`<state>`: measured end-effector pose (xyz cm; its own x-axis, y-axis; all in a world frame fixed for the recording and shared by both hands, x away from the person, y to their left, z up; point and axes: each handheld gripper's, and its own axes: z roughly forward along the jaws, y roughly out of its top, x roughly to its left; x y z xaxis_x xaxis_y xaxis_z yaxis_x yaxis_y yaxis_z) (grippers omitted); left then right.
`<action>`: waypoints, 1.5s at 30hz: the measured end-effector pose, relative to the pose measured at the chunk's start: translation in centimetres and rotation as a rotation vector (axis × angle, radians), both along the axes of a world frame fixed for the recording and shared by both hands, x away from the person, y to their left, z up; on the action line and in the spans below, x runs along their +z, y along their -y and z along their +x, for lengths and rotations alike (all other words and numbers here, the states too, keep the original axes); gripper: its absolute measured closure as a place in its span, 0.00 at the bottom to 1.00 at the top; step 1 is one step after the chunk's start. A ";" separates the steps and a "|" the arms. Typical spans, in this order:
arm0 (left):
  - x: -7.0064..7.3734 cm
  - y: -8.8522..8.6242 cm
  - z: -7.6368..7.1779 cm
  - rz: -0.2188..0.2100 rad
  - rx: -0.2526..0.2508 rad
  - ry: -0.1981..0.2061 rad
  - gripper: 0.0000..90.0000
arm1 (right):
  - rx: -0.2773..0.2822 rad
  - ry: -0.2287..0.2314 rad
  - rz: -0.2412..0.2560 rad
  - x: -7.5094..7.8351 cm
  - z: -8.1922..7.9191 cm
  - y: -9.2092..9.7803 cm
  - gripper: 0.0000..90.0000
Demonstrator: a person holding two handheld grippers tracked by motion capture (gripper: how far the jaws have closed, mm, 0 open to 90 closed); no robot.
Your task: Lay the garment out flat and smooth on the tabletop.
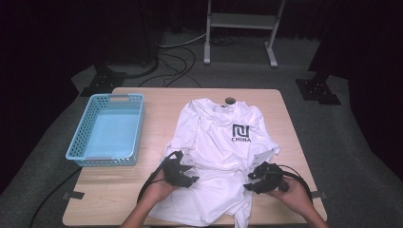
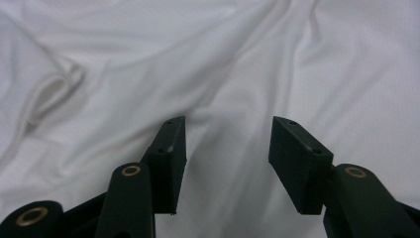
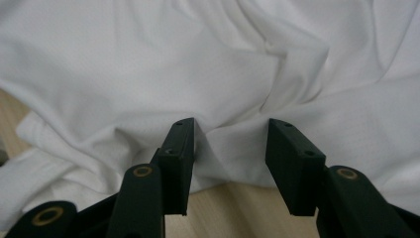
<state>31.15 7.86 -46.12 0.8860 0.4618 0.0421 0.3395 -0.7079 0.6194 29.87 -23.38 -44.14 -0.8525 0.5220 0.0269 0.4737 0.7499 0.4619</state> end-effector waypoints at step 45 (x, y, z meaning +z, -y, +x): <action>-0.9 0.4 -2.4 -0.076 0.029 -0.037 0.29 | -0.004 0.033 0.012 -1.6 0.8 3.5 0.49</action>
